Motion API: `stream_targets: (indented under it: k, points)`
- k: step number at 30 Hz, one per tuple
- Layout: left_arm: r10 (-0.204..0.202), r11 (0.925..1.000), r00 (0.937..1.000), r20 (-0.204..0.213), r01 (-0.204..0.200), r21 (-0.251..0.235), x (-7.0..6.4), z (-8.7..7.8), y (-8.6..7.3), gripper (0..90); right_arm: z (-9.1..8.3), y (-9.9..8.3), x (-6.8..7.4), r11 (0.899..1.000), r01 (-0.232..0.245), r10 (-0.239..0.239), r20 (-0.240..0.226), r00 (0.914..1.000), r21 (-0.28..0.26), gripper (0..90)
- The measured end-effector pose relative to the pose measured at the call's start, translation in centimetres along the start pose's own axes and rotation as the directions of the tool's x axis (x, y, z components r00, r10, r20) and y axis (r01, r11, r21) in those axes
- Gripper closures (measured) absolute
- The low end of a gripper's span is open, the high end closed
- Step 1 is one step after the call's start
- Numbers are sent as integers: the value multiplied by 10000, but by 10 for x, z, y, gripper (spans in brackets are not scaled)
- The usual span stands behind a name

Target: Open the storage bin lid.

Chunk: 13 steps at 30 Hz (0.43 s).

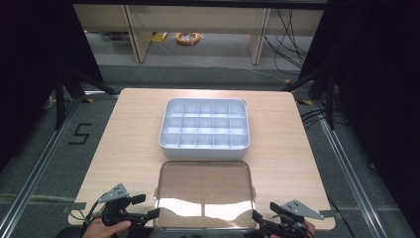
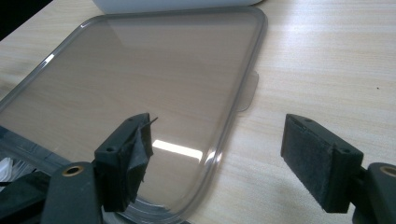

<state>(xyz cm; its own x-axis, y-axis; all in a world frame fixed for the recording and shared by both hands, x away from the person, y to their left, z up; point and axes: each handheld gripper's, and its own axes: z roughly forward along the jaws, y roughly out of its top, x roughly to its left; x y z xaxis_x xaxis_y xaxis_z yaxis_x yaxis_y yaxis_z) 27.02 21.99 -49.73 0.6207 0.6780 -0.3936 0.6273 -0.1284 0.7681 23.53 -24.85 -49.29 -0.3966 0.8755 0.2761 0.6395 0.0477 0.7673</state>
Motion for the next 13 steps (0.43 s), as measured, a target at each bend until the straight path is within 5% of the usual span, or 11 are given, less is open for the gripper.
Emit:
stream_targets:
  k: [13]
  points:
    - [-174, 9998, 9998, 11, 174, 7, 1, 0, 0, 151, 0, 0, -1, 9999, -115, 115, -33, 9999, 57, 258]
